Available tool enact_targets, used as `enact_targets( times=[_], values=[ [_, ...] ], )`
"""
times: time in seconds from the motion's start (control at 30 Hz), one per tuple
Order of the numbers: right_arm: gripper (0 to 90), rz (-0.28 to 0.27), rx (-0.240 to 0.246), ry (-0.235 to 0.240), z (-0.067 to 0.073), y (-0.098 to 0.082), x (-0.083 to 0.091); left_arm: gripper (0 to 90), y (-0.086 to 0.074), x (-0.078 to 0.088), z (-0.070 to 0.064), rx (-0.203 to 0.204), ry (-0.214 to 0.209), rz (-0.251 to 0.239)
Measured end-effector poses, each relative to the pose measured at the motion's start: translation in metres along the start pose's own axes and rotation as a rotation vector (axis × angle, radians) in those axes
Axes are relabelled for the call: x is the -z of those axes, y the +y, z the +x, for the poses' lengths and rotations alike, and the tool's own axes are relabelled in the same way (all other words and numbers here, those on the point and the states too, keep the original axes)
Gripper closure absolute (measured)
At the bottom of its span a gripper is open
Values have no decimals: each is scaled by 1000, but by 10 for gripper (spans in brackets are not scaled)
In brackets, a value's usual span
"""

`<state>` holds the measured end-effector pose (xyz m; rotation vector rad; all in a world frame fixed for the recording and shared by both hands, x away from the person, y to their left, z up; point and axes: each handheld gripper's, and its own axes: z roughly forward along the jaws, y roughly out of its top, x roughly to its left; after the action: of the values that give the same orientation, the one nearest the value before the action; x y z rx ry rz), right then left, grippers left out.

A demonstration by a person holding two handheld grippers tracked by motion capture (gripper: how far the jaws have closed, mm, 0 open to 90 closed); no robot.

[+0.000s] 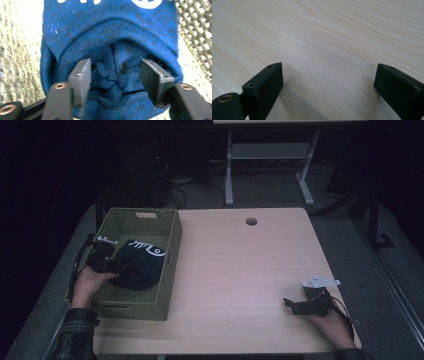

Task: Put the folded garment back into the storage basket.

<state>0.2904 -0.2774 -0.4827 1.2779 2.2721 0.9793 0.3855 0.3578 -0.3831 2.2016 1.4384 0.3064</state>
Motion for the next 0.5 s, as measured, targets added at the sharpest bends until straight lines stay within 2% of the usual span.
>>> enact_targets(
  times=[0.17, 0.3, 0.5],
  values=[
    [83, 0, 1, 0, 0, 0, 0, 276, 9, 15, -7, -2, -20, -49],
    [82, 0, 1, 0, 0, 0, 0, 213, 17, 23, -19, -8, -35, -90],
    [82, 2, 1, 1, 0, 0, 0, 185, 29, 32, -39, -31, -62, -144]
  ],
)
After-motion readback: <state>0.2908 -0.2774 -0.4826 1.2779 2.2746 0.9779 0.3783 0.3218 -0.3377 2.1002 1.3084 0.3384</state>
